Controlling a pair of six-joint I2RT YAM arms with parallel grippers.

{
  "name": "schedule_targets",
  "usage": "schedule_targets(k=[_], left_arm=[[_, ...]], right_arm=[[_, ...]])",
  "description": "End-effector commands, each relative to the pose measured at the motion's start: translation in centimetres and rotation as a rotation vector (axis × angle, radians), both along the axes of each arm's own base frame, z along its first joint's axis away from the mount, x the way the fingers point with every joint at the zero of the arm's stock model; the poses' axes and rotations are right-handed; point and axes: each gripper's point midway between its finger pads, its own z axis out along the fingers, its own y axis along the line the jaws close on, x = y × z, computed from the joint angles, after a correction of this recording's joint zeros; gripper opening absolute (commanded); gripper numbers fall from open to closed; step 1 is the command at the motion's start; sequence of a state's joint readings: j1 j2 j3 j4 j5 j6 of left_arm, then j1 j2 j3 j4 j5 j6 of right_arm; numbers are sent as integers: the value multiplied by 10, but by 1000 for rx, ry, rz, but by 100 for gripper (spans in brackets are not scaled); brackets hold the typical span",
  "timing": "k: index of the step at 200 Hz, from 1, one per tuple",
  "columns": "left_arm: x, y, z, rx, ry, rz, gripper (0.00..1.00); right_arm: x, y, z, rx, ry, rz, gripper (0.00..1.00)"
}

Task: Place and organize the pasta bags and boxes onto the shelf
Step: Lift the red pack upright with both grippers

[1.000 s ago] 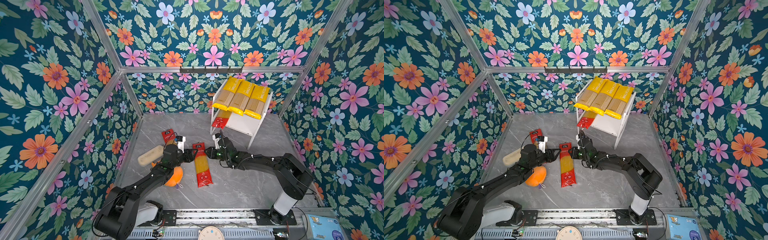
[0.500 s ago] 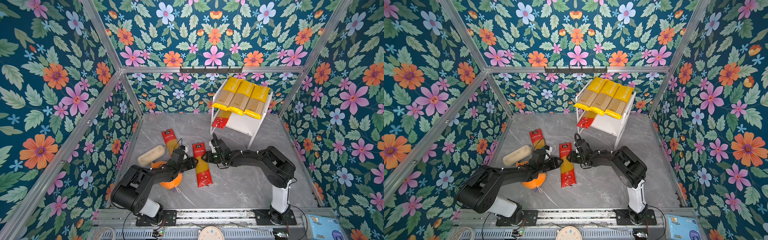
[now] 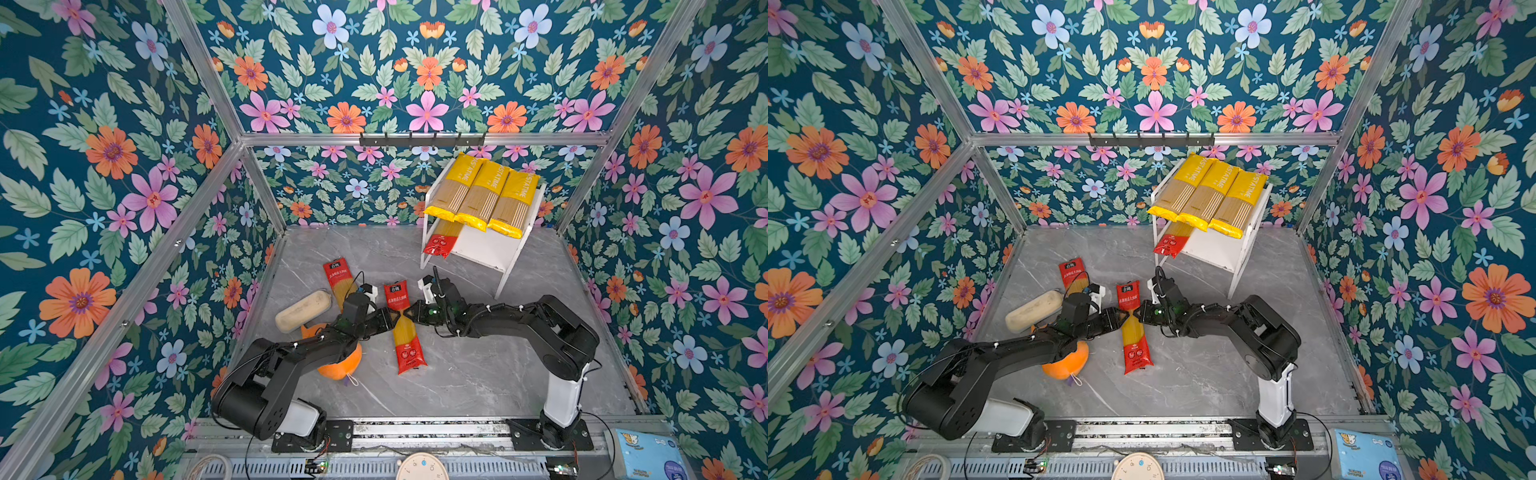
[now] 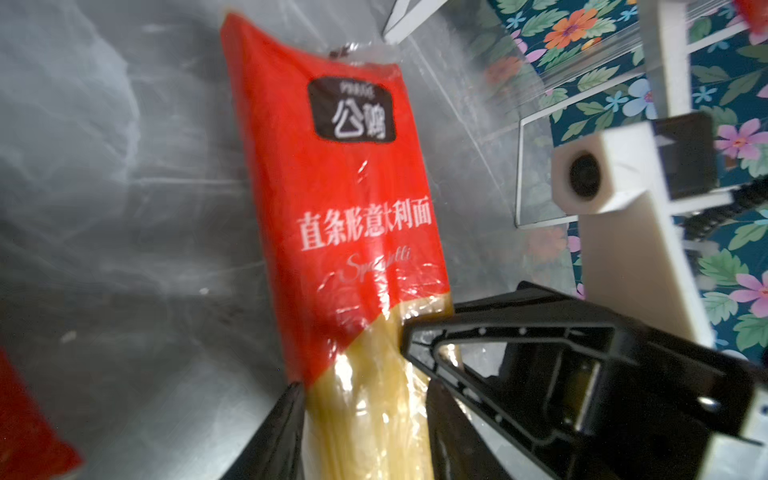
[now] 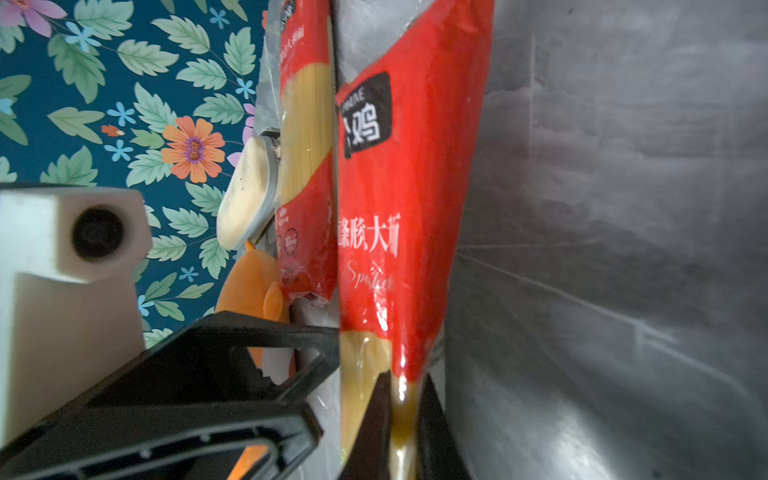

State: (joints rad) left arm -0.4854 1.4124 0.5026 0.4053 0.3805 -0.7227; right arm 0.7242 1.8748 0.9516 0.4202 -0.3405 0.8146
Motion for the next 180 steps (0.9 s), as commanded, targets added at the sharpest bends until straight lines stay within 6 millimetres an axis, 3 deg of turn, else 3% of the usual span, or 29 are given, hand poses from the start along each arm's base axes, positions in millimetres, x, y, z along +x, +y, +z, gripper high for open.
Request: schedule_targets(k=[1,48,74,79,129,180], left_arm=[[1,3,9,35,-35,-23,50],[4,8,37,13,-93,-39,51],[0,5,63,-104,-164,-75,53],[-2,4,69,-133,-184,-85,54],[-18,-9,117,-314,-341,-182,69],[-41,-26,145,-405,-427,-281,76]], right_arm=[[4,4,27,65,-96,9,7],[2,-5,67,105,-222,-3,3],[-1,-9,92,135,-309,4,2],[-2,-11,113,165,-353,3,1],[-15,-12,198,302,-576,52,0],[-29,-13,254,408,-690,100,0]])
